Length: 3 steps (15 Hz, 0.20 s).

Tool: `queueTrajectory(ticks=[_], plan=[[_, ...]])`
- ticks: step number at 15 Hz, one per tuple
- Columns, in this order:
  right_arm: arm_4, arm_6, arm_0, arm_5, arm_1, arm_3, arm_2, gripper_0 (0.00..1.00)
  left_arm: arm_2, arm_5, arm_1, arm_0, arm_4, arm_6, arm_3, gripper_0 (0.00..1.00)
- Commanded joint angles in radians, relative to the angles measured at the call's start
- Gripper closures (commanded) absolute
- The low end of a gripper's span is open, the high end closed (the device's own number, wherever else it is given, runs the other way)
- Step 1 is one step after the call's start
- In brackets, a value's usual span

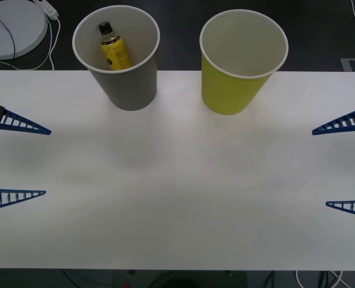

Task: Put the can into the green bin and the plastic bottle into the gray bin

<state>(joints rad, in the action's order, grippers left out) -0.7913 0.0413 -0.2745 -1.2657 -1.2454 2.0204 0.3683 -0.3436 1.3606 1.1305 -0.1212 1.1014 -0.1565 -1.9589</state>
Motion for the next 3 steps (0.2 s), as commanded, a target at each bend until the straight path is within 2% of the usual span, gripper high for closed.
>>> queueTrajectory(ticks=[1,3], plan=[[0.0,0.0,0.0,0.0,0.0,0.0,0.0,0.0,0.0,0.0,0.0,0.0,0.0,0.0,0.0,0.0],[0.0,0.0,0.0,0.0,0.0,0.0,0.0,0.0,0.0,0.0,0.0,0.0,0.0,0.0,0.0,0.0]])
